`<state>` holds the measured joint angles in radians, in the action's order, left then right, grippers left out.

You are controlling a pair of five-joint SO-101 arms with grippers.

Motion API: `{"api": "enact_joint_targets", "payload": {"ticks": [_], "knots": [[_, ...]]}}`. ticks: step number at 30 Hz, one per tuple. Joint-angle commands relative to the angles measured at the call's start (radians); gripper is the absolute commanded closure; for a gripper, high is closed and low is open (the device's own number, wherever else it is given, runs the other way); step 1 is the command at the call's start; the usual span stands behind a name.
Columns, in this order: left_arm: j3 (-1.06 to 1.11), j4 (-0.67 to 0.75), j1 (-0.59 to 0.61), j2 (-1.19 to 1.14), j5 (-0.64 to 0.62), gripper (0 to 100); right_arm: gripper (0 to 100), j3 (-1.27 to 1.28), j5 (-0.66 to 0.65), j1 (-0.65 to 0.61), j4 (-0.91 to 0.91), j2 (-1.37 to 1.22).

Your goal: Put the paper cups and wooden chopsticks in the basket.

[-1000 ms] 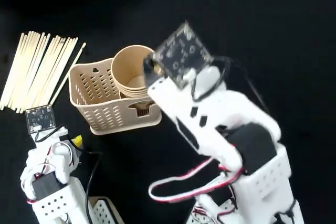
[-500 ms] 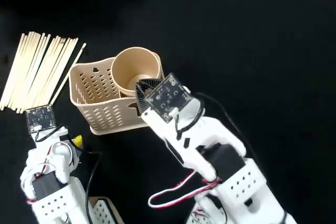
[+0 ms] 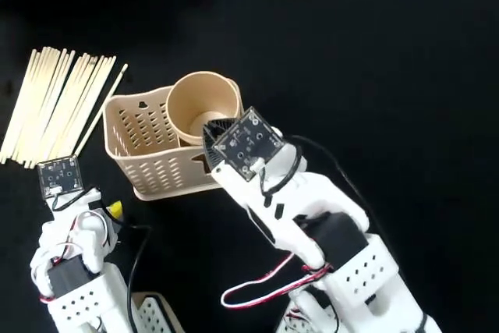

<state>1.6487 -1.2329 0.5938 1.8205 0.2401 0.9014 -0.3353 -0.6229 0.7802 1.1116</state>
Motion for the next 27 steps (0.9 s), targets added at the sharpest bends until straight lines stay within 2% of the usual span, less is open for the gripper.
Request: {"api": "enact_joint_targets", "payload": {"ticks": [1,7,10,14,18,23,27], "knots": [[-0.004,0.017,-0.01,0.003,0.008,70,98.7,-0.11,-0.006,-0.002,0.061,0.082],[-0.048,0.017,-0.015,0.003,0.002,70,96.7,-0.199,-0.011,0.021,0.129,0.371],[-0.104,0.015,-0.007,0.003,0.002,70,92.1,-0.162,-0.008,0.149,0.201,0.55],[-0.189,0.014,-0.005,0.003,0.0,70,94.3,-0.081,-0.012,0.344,0.319,0.789],[-0.26,0.017,-0.005,0.003,-0.002,70,98.7,-0.041,-0.012,0.433,0.474,0.765],[-0.32,0.034,-0.008,0.003,-0.002,70,98.7,0.117,-0.006,0.477,0.48,0.776],[-0.314,0.158,0.015,0.002,-0.009,70,98.7,0.302,-0.014,0.477,0.439,0.776]]}}
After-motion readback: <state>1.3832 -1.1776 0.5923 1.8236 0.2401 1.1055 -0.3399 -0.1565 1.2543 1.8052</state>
